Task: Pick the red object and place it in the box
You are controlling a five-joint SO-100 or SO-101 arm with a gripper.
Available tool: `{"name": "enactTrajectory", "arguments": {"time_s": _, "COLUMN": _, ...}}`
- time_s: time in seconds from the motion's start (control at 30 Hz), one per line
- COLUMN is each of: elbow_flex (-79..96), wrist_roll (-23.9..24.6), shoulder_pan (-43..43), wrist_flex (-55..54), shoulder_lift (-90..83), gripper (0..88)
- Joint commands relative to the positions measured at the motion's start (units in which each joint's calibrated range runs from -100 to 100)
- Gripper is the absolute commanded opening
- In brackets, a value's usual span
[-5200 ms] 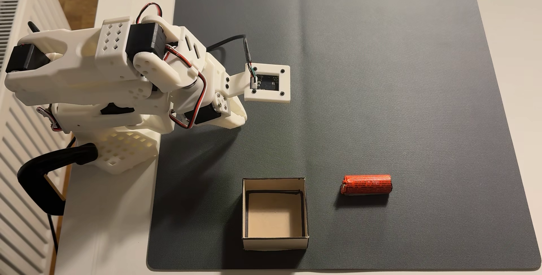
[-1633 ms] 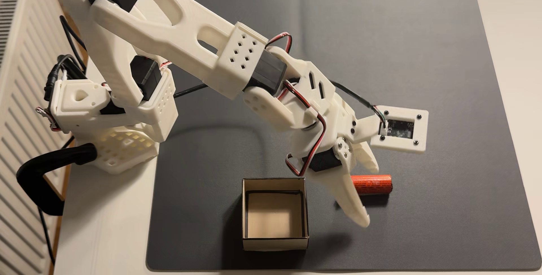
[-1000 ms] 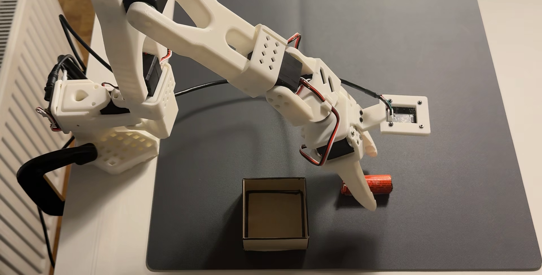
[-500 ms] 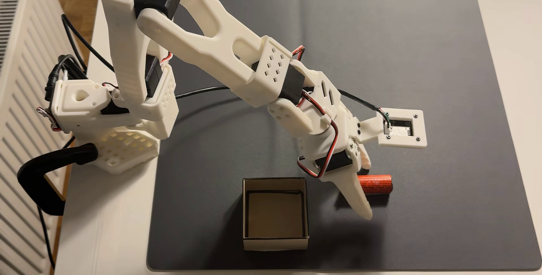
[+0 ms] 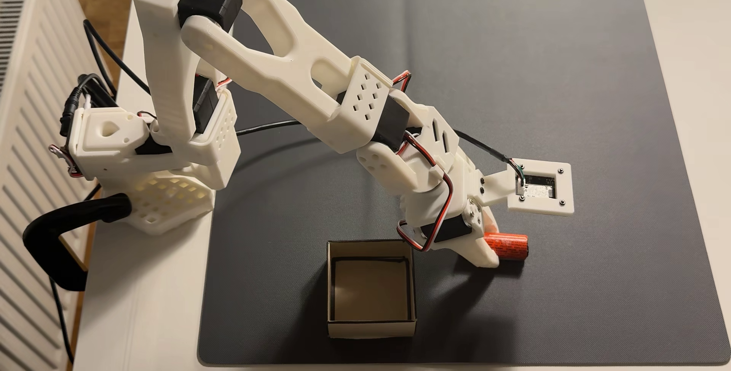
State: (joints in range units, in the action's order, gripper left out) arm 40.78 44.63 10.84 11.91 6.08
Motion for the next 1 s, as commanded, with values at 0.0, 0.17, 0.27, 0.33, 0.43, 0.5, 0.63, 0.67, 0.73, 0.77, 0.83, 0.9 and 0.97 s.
{"name": "enactTrajectory", "arguments": {"time_s": 0.0, "elbow_flex": -0.8, "wrist_roll": 0.0, "shoulder_pan": 1.0, "wrist_flex": -1.6, "shoulder_lift": -0.5, "gripper": 0.9}}
{"name": "enactTrajectory", "arguments": {"time_s": 0.17, "elbow_flex": -1.3, "wrist_roll": 0.1, "shoulder_pan": 1.0, "wrist_flex": -1.2, "shoulder_lift": -1.8, "gripper": 0.8}}
{"name": "enactTrajectory", "arguments": {"time_s": 0.27, "elbow_flex": -0.9, "wrist_roll": 0.1, "shoulder_pan": 0.3, "wrist_flex": -0.2, "shoulder_lift": -7.7, "gripper": 0.8}}
{"name": "enactTrajectory", "arguments": {"time_s": 0.33, "elbow_flex": -1.7, "wrist_roll": 0.1, "shoulder_pan": -0.7, "wrist_flex": 3.0, "shoulder_lift": -12.6, "gripper": 0.8}}
{"name": "enactTrajectory", "arguments": {"time_s": 0.43, "elbow_flex": -2.5, "wrist_roll": 1.1, "shoulder_pan": -1.5, "wrist_flex": 7.9, "shoulder_lift": -18.8, "gripper": 0.8}}
{"name": "enactTrajectory", "arguments": {"time_s": 0.5, "elbow_flex": -2.4, "wrist_roll": 1.2, "shoulder_pan": -1.5, "wrist_flex": 11.7, "shoulder_lift": -23.0, "gripper": 0.8}}
{"name": "enactTrajectory", "arguments": {"time_s": 0.63, "elbow_flex": -0.8, "wrist_roll": 0.8, "shoulder_pan": -0.9, "wrist_flex": 19.4, "shoulder_lift": -30.8, "gripper": 0.8}}
{"name": "enactTrajectory", "arguments": {"time_s": 0.67, "elbow_flex": 0.3, "wrist_roll": 0.7, "shoulder_pan": -0.7, "wrist_flex": 20.3, "shoulder_lift": -32.8, "gripper": 0.8}}
{"name": "enactTrajectory", "arguments": {"time_s": 0.73, "elbow_flex": 4.2, "wrist_roll": -0.5, "shoulder_pan": 0.7, "wrist_flex": 20.5, "shoulder_lift": -37.5, "gripper": 0.8}}
{"name": "enactTrajectory", "arguments": {"time_s": 0.77, "elbow_flex": 6.3, "wrist_roll": -1.3, "shoulder_pan": 1.6, "wrist_flex": 20.5, "shoulder_lift": -39.9, "gripper": 0.8}}
{"name": "enactTrajectory", "arguments": {"time_s": 0.83, "elbow_flex": 10.7, "wrist_roll": -2.8, "shoulder_pan": 3.6, "wrist_flex": 21.1, "shoulder_lift": -45.3, "gripper": 0.8}}
{"name": "enactTrajectory", "arguments": {"time_s": 0.9, "elbow_flex": 16.3, "wrist_roll": -3.7, "shoulder_pan": 5.9, "wrist_flex": 21.1, "shoulder_lift": -51.0, "gripper": 0.8}}
{"name": "enactTrajectory", "arguments": {"time_s": 0.97, "elbow_flex": 22.0, "wrist_roll": -3.9, "shoulder_pan": 7.7, "wrist_flex": 21.1, "shoulder_lift": -56.9, "gripper": 0.8}}
